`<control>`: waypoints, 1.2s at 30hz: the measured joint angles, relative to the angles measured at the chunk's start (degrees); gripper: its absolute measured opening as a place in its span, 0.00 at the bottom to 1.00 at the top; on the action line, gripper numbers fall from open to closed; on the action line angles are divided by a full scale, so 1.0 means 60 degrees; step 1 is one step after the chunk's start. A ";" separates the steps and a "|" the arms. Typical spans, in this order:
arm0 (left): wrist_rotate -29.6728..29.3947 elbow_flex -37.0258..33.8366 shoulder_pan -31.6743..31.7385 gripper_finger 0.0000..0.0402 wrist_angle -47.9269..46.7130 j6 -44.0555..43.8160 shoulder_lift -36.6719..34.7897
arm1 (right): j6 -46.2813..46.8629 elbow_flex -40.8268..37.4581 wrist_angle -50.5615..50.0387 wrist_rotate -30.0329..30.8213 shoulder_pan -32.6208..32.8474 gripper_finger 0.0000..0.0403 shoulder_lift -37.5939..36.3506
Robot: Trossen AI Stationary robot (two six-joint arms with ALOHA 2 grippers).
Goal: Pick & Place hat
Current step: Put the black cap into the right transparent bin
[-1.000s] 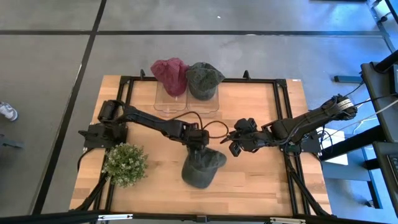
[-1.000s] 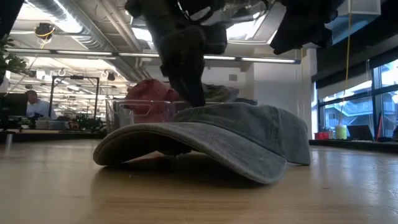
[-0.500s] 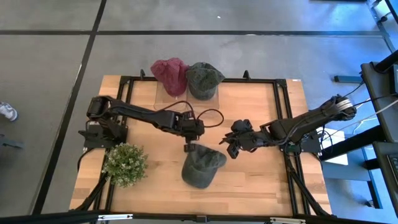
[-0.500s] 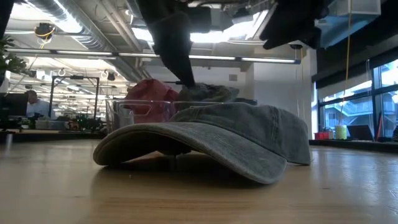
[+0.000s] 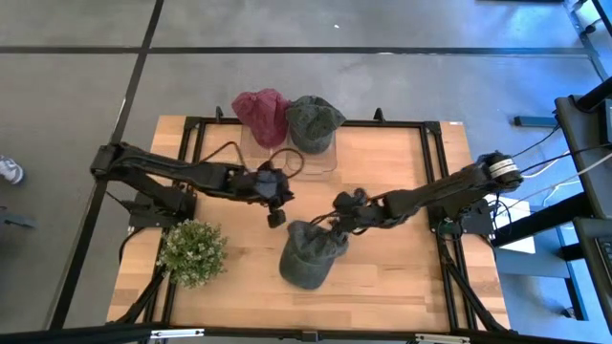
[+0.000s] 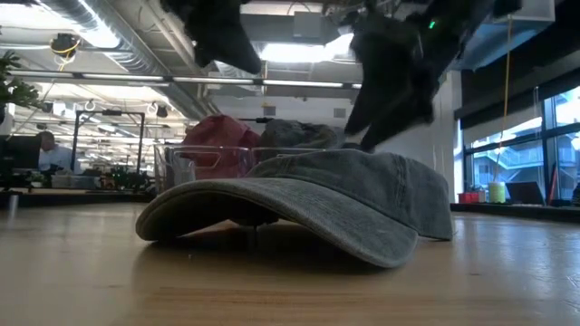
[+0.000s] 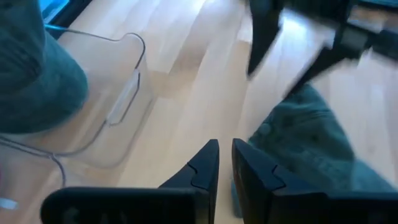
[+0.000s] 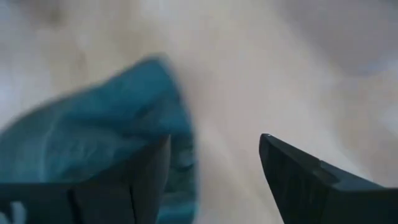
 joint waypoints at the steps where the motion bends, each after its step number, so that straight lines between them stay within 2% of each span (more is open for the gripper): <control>1: 0.0005 -0.0260 -0.0034 0.10 0.0198 -0.0162 -0.0207 | -0.0209 0.0004 0.0278 -0.0496 -0.0039 0.61 0.0279; 5: 0.0011 -0.0947 -0.0197 0.11 0.0655 -0.0610 -0.0702 | -0.0471 0.0004 0.1119 -0.1453 -0.0125 0.60 0.1369; 9: 0.0005 -0.1165 -0.0355 0.10 0.0569 -0.0853 -0.0706 | -0.0430 0.0004 0.1277 -0.1471 -0.0127 0.57 0.2153; 16: -0.0002 -0.1276 -0.0496 0.10 0.0711 -0.0872 -0.0500 | -0.0498 0.0036 0.1229 -0.1297 -0.0123 0.51 0.2804; 22: 0.0003 -0.1280 -0.0498 0.10 0.0657 -0.0875 -0.0498 | -0.0518 0.0040 0.1206 -0.1242 -0.0162 0.40 0.2898; 31: -0.0013 -0.1280 -0.0498 0.10 0.0659 -0.0875 -0.0498 | -0.0748 0.0032 0.1217 -0.1490 -0.0312 0.12 0.2920; 36: -0.0002 -0.1280 -0.0498 0.11 0.0905 -0.0879 -0.0498 | -0.0800 -0.0011 0.1128 -0.1502 -0.0325 0.11 0.2518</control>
